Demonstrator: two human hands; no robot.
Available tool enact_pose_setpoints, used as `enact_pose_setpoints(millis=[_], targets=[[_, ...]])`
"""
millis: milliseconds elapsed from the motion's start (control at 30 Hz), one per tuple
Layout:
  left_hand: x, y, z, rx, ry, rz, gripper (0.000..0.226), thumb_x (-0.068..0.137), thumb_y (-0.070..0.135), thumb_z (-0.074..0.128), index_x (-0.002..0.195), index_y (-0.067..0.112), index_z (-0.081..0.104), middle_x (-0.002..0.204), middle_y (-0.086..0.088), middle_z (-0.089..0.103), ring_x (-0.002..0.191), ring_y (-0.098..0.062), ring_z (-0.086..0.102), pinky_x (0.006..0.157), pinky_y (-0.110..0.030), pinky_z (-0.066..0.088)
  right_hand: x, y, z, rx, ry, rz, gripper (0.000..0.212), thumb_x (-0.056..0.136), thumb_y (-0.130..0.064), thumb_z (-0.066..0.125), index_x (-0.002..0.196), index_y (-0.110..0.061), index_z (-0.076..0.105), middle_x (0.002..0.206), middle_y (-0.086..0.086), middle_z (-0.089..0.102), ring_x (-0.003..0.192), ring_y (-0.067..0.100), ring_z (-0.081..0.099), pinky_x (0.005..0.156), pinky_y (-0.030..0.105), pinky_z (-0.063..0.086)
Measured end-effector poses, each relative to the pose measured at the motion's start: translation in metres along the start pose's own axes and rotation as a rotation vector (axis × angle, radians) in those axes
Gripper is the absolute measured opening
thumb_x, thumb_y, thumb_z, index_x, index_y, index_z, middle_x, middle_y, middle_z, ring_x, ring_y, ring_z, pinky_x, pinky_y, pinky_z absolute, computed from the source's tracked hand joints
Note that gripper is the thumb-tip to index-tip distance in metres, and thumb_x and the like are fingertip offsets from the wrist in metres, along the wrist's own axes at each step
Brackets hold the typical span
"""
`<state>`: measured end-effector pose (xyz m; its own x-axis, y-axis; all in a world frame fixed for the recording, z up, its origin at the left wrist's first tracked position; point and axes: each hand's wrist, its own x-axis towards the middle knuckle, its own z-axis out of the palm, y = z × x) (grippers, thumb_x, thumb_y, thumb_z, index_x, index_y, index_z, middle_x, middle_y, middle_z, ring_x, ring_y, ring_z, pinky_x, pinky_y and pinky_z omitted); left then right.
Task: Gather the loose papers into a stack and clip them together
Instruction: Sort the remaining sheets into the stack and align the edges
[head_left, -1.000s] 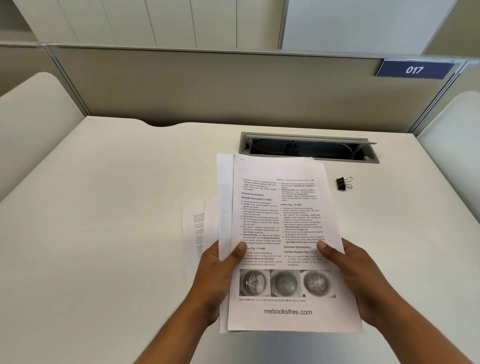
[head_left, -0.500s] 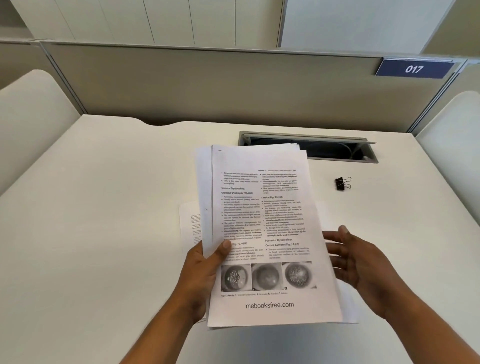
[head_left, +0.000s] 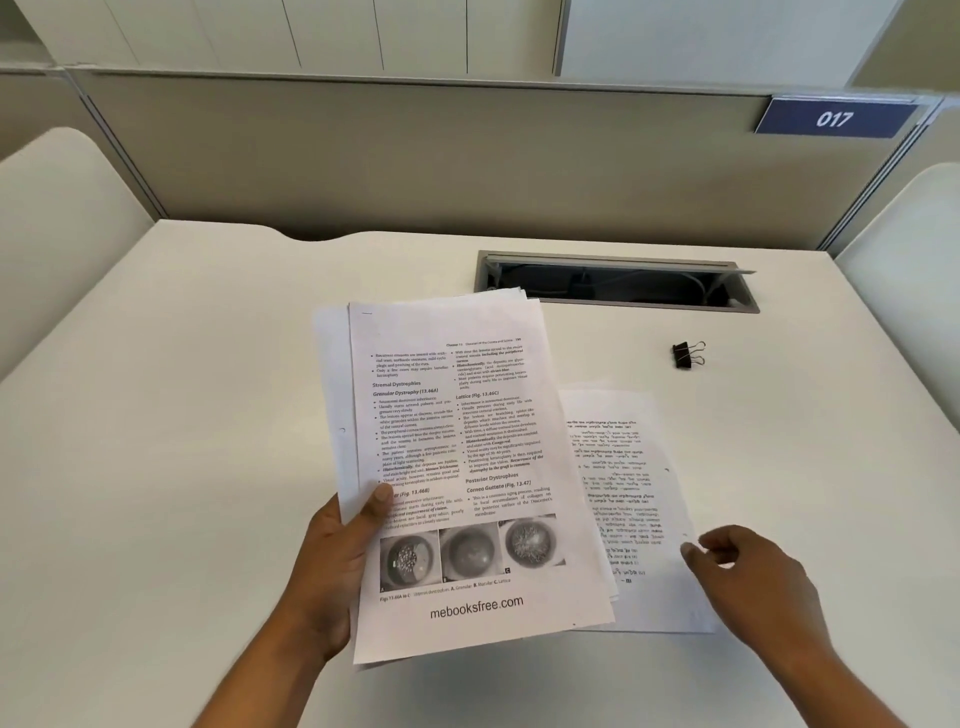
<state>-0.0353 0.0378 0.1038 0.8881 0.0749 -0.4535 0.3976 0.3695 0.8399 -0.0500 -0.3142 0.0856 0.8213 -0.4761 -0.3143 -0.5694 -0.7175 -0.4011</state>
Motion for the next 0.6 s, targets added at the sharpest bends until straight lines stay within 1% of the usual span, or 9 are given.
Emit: enact_pose_setpoints(millis=[100, 167, 300, 367, 433, 500, 600], targets=[[0.000, -0.002, 0.001, -0.002, 0.009, -0.007, 0.034, 0.092, 0.025, 0.061, 0.120, 0.008, 0.067, 0.110, -0.016, 0.078, 0.093, -0.038, 0.077, 0.074, -0.048, 0.064, -0.001, 0.005, 0.009, -0.201, -0.065, 0.029, 0.067, 0.075, -0.068, 0.060, 0.124, -0.023, 0.058, 0.119, -0.003, 0.068, 0.109, 0.025, 0.064, 0.085, 0.035, 0.050], [0.000, -0.002, 0.002, -0.002, 0.010, -0.011, 0.035, 0.092, 0.025, 0.061, 0.122, 0.008, 0.067, 0.111, -0.016, 0.078, 0.094, -0.039, 0.076, 0.075, -0.049, 0.064, -0.004, 0.004, 0.012, -0.261, -0.077, 0.049, 0.077, 0.069, -0.077, 0.057, 0.124, -0.023, 0.054, 0.121, -0.003, 0.064, 0.109, 0.027, 0.063, 0.081, 0.037, 0.050], [-0.001, -0.003, 0.004, -0.002, -0.011, -0.016, 0.042, 0.088, 0.028, 0.063, 0.124, 0.007, 0.066, 0.114, -0.017, 0.076, 0.099, -0.041, 0.075, 0.080, -0.051, 0.062, -0.010, -0.003, 0.016, -0.355, -0.117, 0.043, 0.079, 0.064, -0.083, 0.057, 0.114, -0.022, 0.051, 0.114, -0.001, 0.057, 0.106, 0.026, 0.062, 0.071, 0.036, 0.046], [-0.001, -0.003, 0.004, 0.003, -0.010, -0.019, 0.043, 0.087, 0.029, 0.063, 0.124, 0.007, 0.066, 0.114, -0.018, 0.076, 0.100, -0.042, 0.074, 0.084, -0.053, 0.060, -0.011, -0.004, 0.019, -0.373, -0.119, 0.040, 0.079, 0.062, -0.082, 0.059, 0.111, -0.021, 0.050, 0.112, -0.001, 0.055, 0.109, 0.025, 0.059, 0.070, 0.037, 0.045], [-0.002, -0.003, 0.005, 0.005, -0.008, -0.019, 0.042, 0.087, 0.029, 0.063, 0.123, 0.007, 0.066, 0.114, -0.018, 0.076, 0.100, -0.042, 0.074, 0.082, -0.052, 0.061, -0.011, -0.004, 0.022, -0.384, -0.113, 0.039, 0.079, 0.060, -0.079, 0.063, 0.110, -0.020, 0.048, 0.112, 0.000, 0.054, 0.111, 0.024, 0.057, 0.071, 0.037, 0.046], [-0.003, -0.002, 0.006, 0.005, -0.008, -0.017, 0.041, 0.088, 0.028, 0.063, 0.123, 0.007, 0.067, 0.114, -0.017, 0.077, 0.100, -0.041, 0.074, 0.079, -0.050, 0.063, -0.010, -0.004, 0.023, -0.359, -0.111, 0.049, 0.078, 0.059, -0.075, 0.067, 0.108, -0.019, 0.045, 0.111, 0.000, 0.056, 0.109, 0.025, 0.058, 0.070, 0.037, 0.047], [-0.004, -0.003, 0.006, 0.004, -0.001, -0.012, 0.042, 0.087, 0.029, 0.063, 0.122, 0.006, 0.067, 0.113, -0.017, 0.077, 0.099, -0.040, 0.075, 0.078, -0.048, 0.063, -0.007, -0.002, 0.022, -0.230, -0.139, 0.093, 0.077, 0.058, -0.066, 0.075, 0.110, -0.020, 0.040, 0.105, -0.001, 0.060, 0.099, 0.027, 0.062, 0.067, 0.035, 0.046]])
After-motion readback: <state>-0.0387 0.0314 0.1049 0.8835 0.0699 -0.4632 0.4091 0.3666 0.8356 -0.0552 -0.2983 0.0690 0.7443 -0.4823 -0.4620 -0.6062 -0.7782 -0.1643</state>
